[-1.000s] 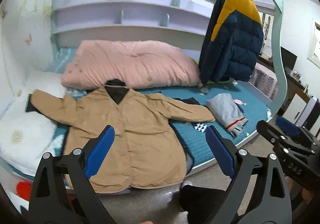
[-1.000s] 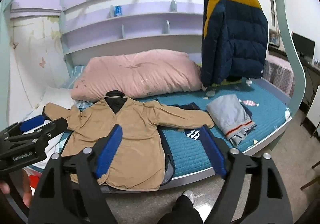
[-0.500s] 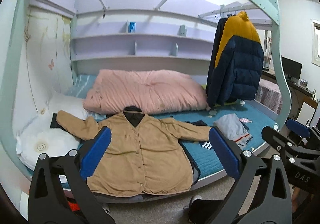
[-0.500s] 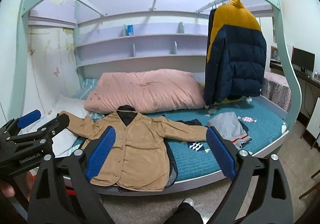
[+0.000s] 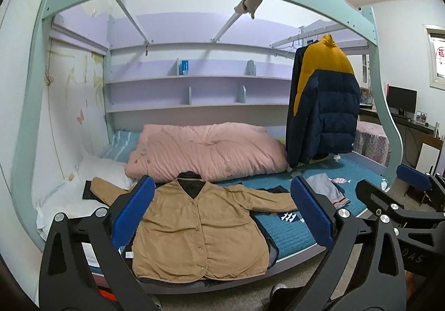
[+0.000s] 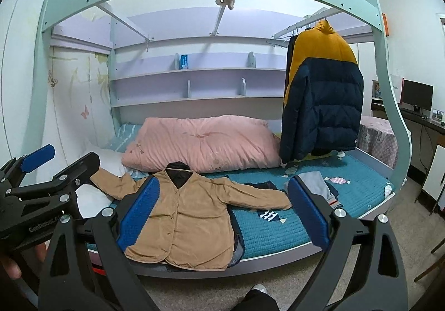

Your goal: Fold large clothes

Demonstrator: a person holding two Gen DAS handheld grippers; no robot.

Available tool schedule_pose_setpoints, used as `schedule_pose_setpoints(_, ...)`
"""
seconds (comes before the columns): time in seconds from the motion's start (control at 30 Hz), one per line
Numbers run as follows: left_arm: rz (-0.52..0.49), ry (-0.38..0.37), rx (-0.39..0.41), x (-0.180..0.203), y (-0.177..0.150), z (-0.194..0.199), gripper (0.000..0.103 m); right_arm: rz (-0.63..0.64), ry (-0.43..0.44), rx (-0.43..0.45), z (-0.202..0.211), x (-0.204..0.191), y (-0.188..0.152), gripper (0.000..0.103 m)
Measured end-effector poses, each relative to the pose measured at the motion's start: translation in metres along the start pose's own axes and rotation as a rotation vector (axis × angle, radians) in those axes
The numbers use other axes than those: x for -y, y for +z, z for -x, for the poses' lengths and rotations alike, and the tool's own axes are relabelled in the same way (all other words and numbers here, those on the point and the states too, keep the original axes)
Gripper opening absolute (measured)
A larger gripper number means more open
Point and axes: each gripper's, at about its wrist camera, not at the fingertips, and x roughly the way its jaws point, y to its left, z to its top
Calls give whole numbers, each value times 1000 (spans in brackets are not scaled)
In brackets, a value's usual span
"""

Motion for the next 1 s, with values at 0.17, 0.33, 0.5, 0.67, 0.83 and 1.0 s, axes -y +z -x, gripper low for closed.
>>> schedule_pose_setpoints(0.17, 2, 9, 28, -2, 4, 15, 98, 2, 9, 19, 11, -2, 0, 90)
schedule_pose_setpoints(0.33, 2, 12, 48, -3, 6, 23, 98, 1, 11, 31, 19, -6, 1, 90)
schedule_pose_setpoints(0.5, -5, 20, 59, -3, 5, 27, 98, 0, 13, 33, 20, -6, 1, 90)
schedule_pose_setpoints(0.67, -6, 28, 57, -1, 4, 26, 98, 1, 15, 32, 22, -8, 1, 90)
schedule_pose_setpoints(0.83, -7, 29, 58, 0, 5, 25, 98, -1, 15, 30, 23, -9, 1, 90)
schedule_pose_setpoints(1.0, -10, 32, 54, -1, 5, 23, 98, -2, 16, 30, 23, -9, 1, 90)
